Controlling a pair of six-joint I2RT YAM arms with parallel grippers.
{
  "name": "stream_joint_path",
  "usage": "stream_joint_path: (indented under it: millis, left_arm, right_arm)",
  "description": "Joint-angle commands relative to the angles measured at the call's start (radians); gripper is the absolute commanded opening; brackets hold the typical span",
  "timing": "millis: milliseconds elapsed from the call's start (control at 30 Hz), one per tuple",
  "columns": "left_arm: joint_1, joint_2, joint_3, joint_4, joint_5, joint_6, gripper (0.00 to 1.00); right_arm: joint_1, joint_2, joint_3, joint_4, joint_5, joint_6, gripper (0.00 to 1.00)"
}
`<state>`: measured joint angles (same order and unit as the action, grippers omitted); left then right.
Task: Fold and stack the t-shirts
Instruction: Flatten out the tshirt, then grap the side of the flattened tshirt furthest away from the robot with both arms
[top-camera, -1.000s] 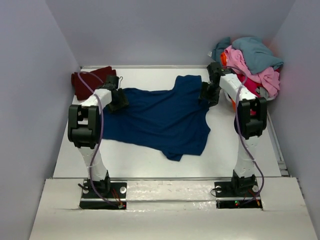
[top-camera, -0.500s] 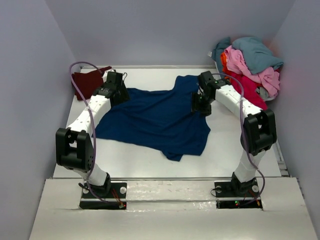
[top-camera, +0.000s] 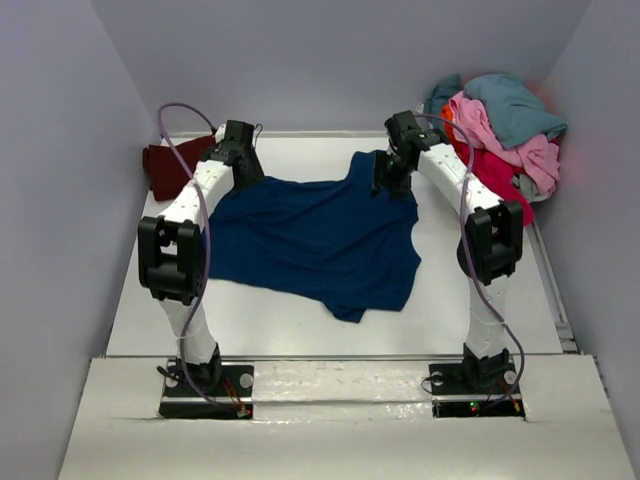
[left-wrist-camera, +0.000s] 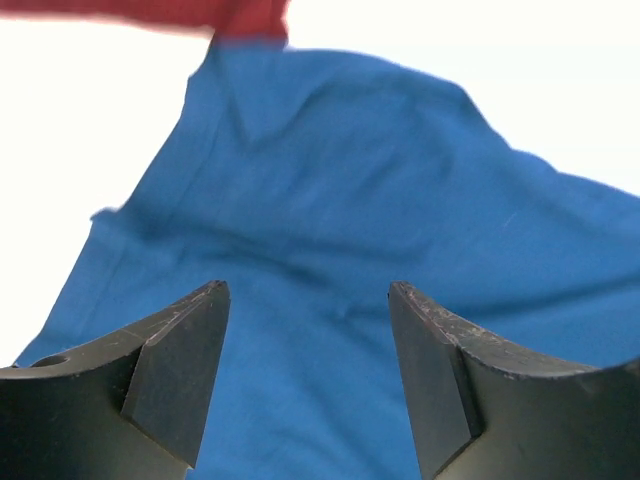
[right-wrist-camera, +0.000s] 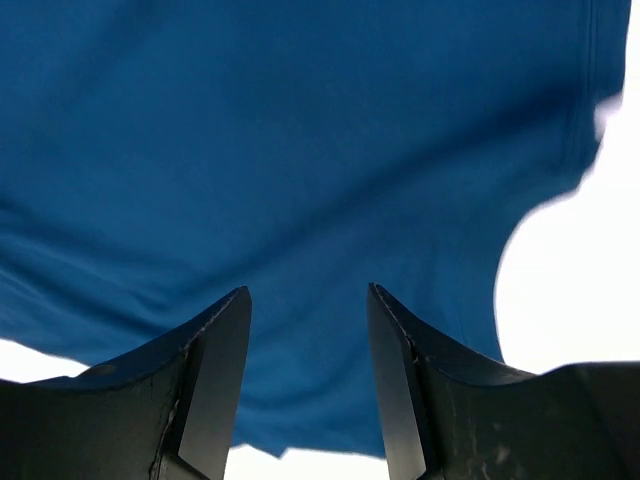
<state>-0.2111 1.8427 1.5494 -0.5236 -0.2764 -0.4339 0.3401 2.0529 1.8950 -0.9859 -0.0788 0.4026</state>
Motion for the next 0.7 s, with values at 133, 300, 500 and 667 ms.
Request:
stream_joint_path:
  millis: [133, 300, 500, 667]
  left_arm:
    - [0.047, 0.182, 0.216, -0.041, 0.046, 0.023, 0.76]
    - [0.079, 0.271, 0.242, -0.024, 0.126, -0.011, 0.76]
    - [0.121, 0.407, 0.421, -0.072, 0.169, -0.008, 0.75]
    - [0.13, 0.495, 0.557, -0.121, 0.167, 0.004, 0.75]
  right_arm:
    - [-0.056, 0.196, 0.354, -0.106, -0.015, 0.013, 0.56]
    - [-0.09, 0.266, 0.377, -0.063, -0.019, 0.033, 0.56]
    - [-0.142, 0.366, 0.45, -0.066, -0.061, 0.065, 0.56]
    - [-0.173, 0.44, 0.567, -0.103, -0.064, 0.062, 0.56]
